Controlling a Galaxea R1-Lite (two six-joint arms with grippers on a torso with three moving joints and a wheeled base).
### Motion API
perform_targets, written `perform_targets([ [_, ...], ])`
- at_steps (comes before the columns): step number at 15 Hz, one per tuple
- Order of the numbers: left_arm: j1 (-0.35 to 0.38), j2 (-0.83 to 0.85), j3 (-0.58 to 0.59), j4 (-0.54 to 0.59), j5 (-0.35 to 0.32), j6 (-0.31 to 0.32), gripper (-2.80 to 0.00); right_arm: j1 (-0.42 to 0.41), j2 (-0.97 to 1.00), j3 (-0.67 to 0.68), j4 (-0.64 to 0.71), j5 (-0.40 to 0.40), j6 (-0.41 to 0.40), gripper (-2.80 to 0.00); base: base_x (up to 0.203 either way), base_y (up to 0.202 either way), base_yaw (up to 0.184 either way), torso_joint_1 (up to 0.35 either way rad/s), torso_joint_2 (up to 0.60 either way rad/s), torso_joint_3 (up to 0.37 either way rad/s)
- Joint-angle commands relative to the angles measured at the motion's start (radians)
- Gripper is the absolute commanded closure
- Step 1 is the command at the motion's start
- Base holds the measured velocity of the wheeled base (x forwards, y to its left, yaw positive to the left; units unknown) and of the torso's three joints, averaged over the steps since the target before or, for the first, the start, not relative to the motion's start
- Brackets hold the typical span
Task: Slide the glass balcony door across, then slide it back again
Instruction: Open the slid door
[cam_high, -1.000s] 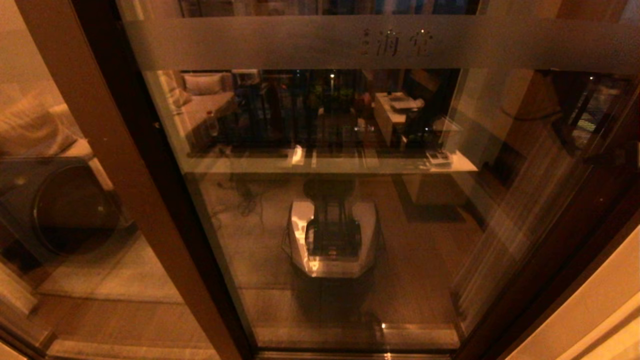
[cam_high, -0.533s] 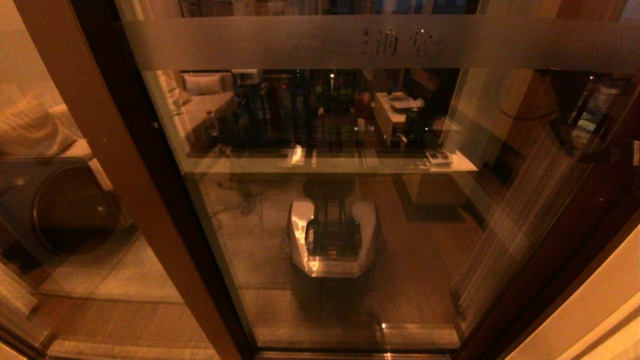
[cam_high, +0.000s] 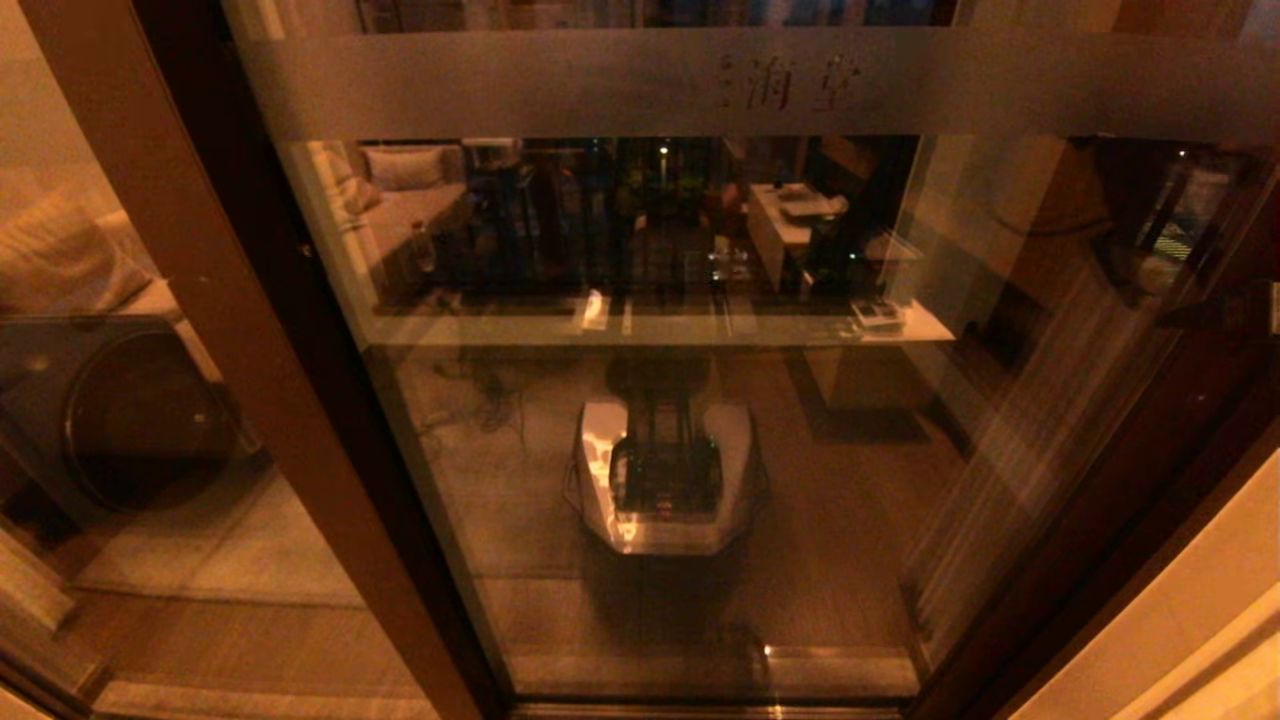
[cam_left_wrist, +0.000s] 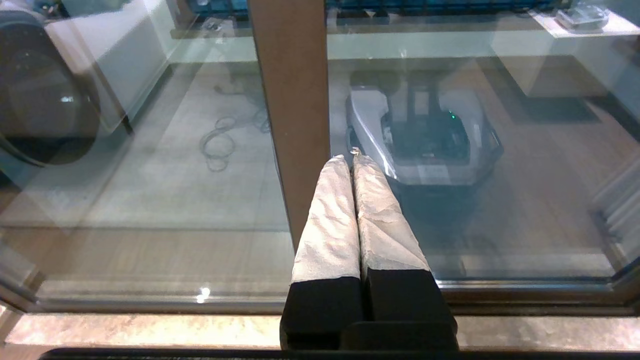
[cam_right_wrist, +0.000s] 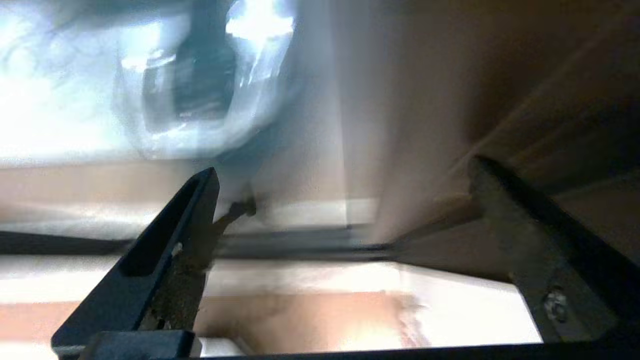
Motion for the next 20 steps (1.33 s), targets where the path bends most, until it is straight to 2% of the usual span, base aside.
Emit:
perform_targets([
  [1,0.000,0.001,-0.001,0.000,0.000,0.000,0.00,0.008,-0.016,0.006,-0.002,-0.004,-0.002,-2.80,0.000,0.000,0.000,0.000,0.00,0.000],
  [7,0.000,0.001,-0.001,0.000,0.000,0.000,0.00,0.009,-0.026,0.022,-0.002,-0.007,-0.005,-2.80,0.000,0.000,0.000,0.000,0.00,0.000],
  [11,0.000,0.001,0.000,0.000,0.000,0.000,0.00,-0.031,-0.055,0.079,-0.025,0.012,-0.018,-2.80,0.000,0.000,0.000,0.000,0.00,0.000],
  [13,0.000,0.001,-0.001,0.000,0.000,0.000,0.00,-0.044,-0.057,0.131,-0.120,0.006,-0.019,-2.80,0.000,0.000,0.000,0.000,0.00,0.000],
  [17,0.000,0.001,0.000,0.000,0.000,0.000,0.00,-0.046,-0.066,0.307,-0.486,-0.030,-0.002,-2.80,0.000,0.000,0.000,0.000,0.00,0.000],
  [18,0.000,0.001,0.000,0.000,0.000,0.000,0.00,-0.046,-0.056,0.322,-0.530,-0.048,0.008,-2.80,0.000,0.000,0.000,0.000,0.00,0.000],
  [20,0.000,0.001,0.000,0.000,0.000,0.000,0.00,-0.046,-0.047,0.314,-0.533,-0.053,0.012,-2.80,0.000,0.000,0.000,0.000,0.00,0.000],
])
